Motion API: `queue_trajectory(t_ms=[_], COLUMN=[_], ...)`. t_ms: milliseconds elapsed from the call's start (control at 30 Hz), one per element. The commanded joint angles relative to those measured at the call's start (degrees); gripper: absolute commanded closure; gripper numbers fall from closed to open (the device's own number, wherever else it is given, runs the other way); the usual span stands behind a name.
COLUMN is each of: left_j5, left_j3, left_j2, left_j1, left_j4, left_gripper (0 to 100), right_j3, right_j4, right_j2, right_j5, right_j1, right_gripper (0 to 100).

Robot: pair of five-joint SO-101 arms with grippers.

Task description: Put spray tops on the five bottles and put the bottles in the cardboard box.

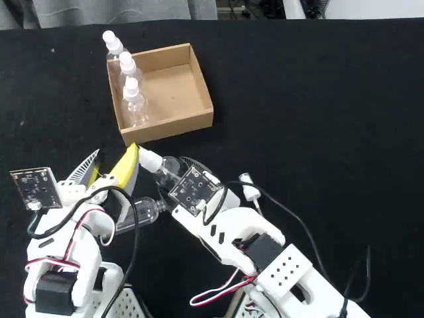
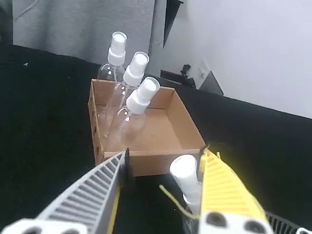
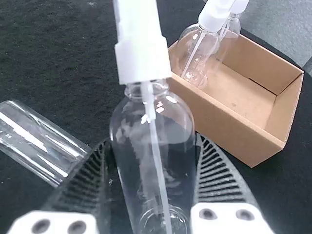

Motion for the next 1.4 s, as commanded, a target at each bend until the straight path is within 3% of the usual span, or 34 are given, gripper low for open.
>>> queue_trajectory(t_ms=[0, 267, 667, 1233, 1367], left_j5=[0.8, 2.6, 6.0, 5.6, 3.8], left_j3=[-2.9, -4.4, -3.9, 2.2, 3.3], left_j2=[-0.3, -0.3, -0.2, -0.2, -0.2], left_j1=[-0.7, -0.9, -8.6, -4.4, -0.1], left_j4=[-0.4, -1.1, -2.8, -6.5, -6.5], left_gripper=[78, 78, 78, 78, 78], right_j3=[-0.3, -0.4, -0.7, -2.8, -2.8], right_j4=[-1.7, -1.7, -1.7, -1.7, -1.7], right_j2=[-1.3, -1.3, -1.3, -1.3, -1.3], right_j5=[0.1, 0.1, 0.1, 0.1, 0.1], right_j1=[1.3, 1.6, 1.4, 1.2, 1.2], right_gripper=[88.5, 88.5, 88.5, 88.5, 88.5])
